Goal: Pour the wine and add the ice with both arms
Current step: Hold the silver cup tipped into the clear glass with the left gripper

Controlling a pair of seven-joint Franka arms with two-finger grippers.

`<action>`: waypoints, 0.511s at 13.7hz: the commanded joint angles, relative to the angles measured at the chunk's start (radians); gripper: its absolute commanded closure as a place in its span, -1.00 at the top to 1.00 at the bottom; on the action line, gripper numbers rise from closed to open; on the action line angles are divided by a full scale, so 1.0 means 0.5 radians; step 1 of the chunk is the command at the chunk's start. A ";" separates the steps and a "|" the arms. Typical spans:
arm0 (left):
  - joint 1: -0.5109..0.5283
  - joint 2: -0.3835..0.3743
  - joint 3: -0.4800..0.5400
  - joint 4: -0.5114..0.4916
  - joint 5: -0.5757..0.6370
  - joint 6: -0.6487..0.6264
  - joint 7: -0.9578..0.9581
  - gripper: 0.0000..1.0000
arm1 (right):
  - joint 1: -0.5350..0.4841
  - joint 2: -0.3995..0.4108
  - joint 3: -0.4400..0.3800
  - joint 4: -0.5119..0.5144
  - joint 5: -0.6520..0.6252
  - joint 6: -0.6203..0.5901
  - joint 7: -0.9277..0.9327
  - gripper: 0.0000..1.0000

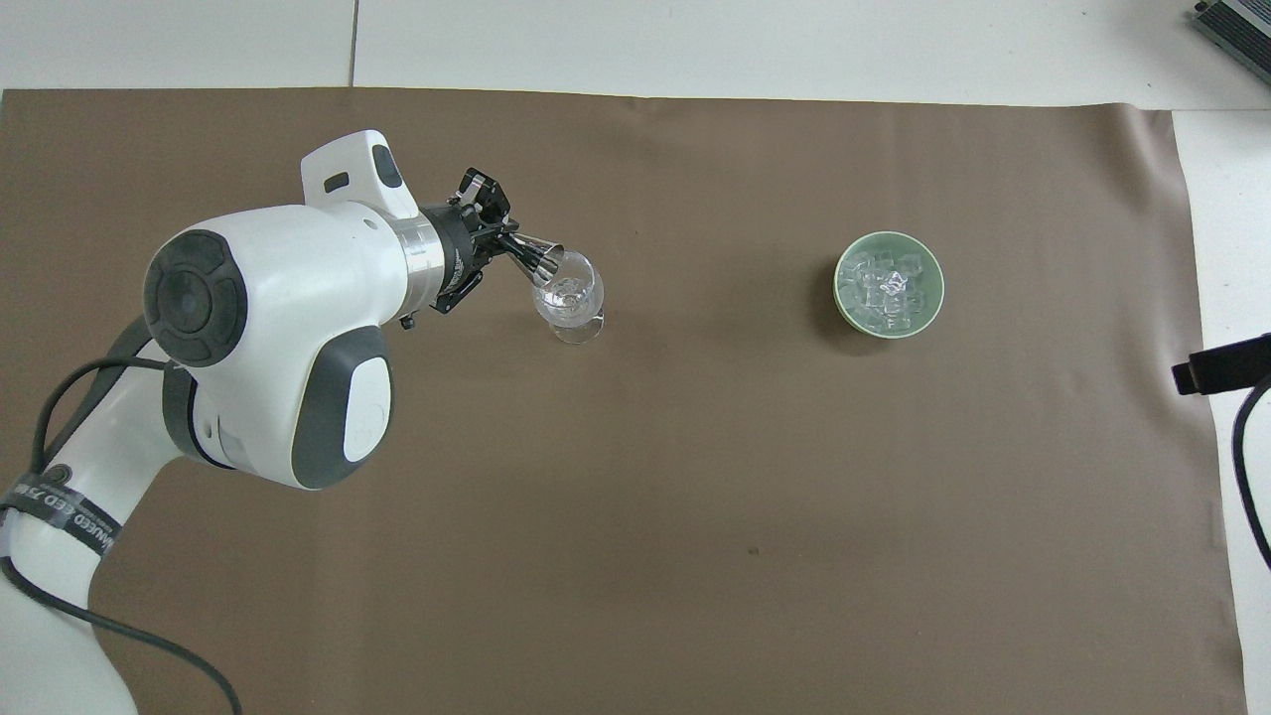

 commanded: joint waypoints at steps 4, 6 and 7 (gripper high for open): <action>-0.049 -0.011 0.040 0.041 0.118 -0.054 -0.074 -1.00 | -0.007 -0.025 0.005 -0.034 0.035 0.016 0.028 1.00; -0.049 -0.011 0.040 0.041 0.131 -0.054 -0.077 -1.00 | -0.007 -0.025 0.005 -0.034 0.035 0.013 0.028 1.00; -0.049 -0.008 0.040 0.044 0.146 -0.054 -0.077 -1.00 | -0.007 -0.025 0.005 -0.034 0.035 0.016 0.028 1.00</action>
